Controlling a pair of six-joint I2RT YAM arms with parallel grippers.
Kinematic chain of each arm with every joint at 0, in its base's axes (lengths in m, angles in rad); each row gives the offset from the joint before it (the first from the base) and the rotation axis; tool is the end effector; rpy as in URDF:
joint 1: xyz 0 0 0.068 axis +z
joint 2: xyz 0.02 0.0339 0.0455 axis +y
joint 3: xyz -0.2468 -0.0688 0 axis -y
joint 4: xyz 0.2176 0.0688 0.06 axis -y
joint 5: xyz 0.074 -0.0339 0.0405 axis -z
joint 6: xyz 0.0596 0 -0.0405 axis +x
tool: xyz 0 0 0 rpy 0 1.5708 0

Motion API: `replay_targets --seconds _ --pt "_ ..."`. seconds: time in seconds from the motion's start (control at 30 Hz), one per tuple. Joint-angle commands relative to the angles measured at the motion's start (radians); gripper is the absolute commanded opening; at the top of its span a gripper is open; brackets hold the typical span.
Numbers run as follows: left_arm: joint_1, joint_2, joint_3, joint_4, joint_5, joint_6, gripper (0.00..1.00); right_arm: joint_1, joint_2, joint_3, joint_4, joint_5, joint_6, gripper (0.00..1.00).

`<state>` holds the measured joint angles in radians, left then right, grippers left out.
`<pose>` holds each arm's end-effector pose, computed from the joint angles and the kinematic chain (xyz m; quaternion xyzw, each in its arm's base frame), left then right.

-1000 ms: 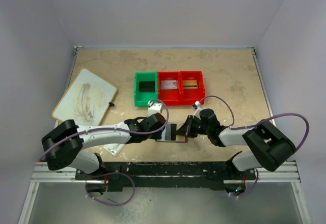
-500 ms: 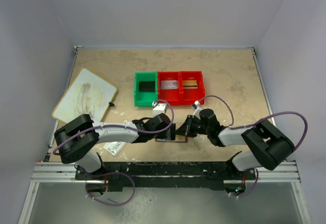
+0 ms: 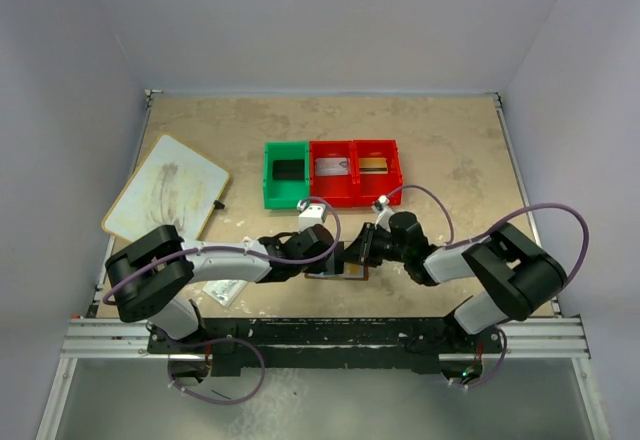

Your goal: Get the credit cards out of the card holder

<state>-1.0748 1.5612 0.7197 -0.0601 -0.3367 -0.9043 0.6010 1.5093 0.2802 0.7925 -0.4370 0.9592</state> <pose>0.1545 -0.2441 0.1359 0.0245 0.9325 -0.1837 0.3100 0.1922 0.1623 0.1208 0.0321 0.8310 0.4988 0.2442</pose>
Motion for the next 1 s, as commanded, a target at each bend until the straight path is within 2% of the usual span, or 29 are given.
replay_targets --seconds 0.0,0.3,0.47,0.6,0.73,0.97 --pt "-0.004 0.008 -0.028 -0.067 -0.015 0.014 0.01 -0.002 0.017 0.037 0.068 -0.014 -0.008 0.16" --pt "-0.004 -0.001 -0.023 -0.080 -0.028 0.015 0.00 -0.002 0.052 0.038 0.090 -0.034 -0.018 0.17" --pt "-0.004 -0.001 -0.019 -0.080 -0.027 0.014 0.00 -0.001 0.049 0.065 0.032 -0.034 -0.063 0.17" --pt "-0.004 -0.001 -0.015 -0.085 -0.030 0.014 0.00 -0.001 0.025 0.081 -0.024 -0.034 -0.103 0.10" --pt "-0.005 0.005 -0.008 -0.120 -0.063 -0.002 0.00 -0.003 -0.030 0.104 -0.161 -0.008 -0.146 0.00" --pt "-0.004 0.011 -0.009 -0.125 -0.073 -0.008 0.00 -0.003 -0.121 0.124 -0.268 0.024 -0.198 0.00"
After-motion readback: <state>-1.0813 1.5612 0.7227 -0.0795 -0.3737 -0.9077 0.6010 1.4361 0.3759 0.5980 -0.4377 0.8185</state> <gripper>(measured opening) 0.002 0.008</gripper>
